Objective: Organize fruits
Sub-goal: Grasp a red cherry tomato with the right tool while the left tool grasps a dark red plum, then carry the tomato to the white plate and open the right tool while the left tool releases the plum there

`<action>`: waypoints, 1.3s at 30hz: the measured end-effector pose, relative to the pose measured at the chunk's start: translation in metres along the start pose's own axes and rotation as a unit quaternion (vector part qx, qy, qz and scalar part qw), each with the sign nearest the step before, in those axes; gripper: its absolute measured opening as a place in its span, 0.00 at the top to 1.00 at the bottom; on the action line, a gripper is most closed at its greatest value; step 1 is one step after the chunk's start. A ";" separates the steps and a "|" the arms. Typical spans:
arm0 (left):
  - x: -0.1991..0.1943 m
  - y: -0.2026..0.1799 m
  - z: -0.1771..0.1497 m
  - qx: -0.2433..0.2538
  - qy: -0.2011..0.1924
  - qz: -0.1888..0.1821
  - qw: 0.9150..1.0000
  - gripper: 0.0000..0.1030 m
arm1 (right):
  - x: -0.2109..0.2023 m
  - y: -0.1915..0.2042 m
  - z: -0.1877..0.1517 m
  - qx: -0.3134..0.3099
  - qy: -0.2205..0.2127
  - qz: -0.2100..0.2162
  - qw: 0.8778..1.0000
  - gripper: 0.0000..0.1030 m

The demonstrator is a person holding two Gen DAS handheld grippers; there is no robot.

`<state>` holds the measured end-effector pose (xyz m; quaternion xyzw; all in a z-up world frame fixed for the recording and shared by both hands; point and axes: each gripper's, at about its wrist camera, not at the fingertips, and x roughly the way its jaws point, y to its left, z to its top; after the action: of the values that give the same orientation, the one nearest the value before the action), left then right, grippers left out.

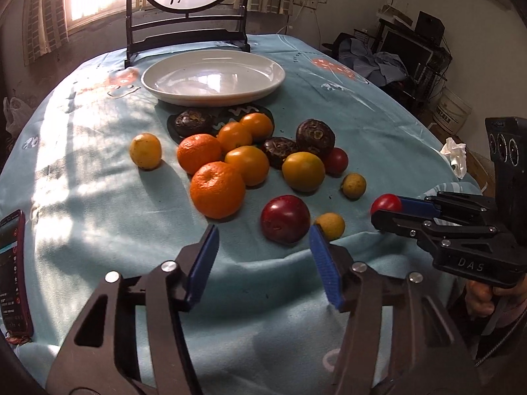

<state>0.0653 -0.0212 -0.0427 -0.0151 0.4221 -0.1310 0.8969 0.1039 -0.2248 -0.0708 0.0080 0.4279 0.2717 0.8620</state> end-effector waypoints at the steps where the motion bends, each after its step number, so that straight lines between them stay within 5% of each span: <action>1: 0.004 -0.003 0.000 0.004 0.004 -0.004 1.000 0.55 | -0.002 -0.004 -0.001 0.005 -0.002 -0.001 1.000 0.72; 4: 0.016 -0.008 0.003 0.013 0.017 -0.005 1.000 0.64 | -0.006 -0.014 -0.004 0.018 -0.006 0.002 1.000 0.72; 14: 0.036 -0.019 0.015 0.032 0.034 -0.022 0.999 0.59 | -0.010 -0.027 -0.009 0.029 -0.012 0.011 0.999 0.72; 27: 0.036 -0.003 0.013 -0.008 0.047 -0.042 0.998 0.61 | -0.007 -0.031 -0.007 0.033 -0.007 0.014 0.999 0.72; 34: 0.011 0.004 0.032 -0.015 -0.003 -0.073 0.997 0.61 | -0.006 -0.019 0.019 0.015 -0.024 0.021 0.999 0.72; 39: 0.008 0.032 0.077 -0.032 -0.049 -0.054 0.997 0.61 | 0.004 -0.012 0.070 0.008 -0.059 0.031 0.998 0.72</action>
<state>0.1359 0.0013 -0.0030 -0.0728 0.3800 -0.1650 0.9072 0.1636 -0.2180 -0.0320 0.0441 0.3776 0.2943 0.8768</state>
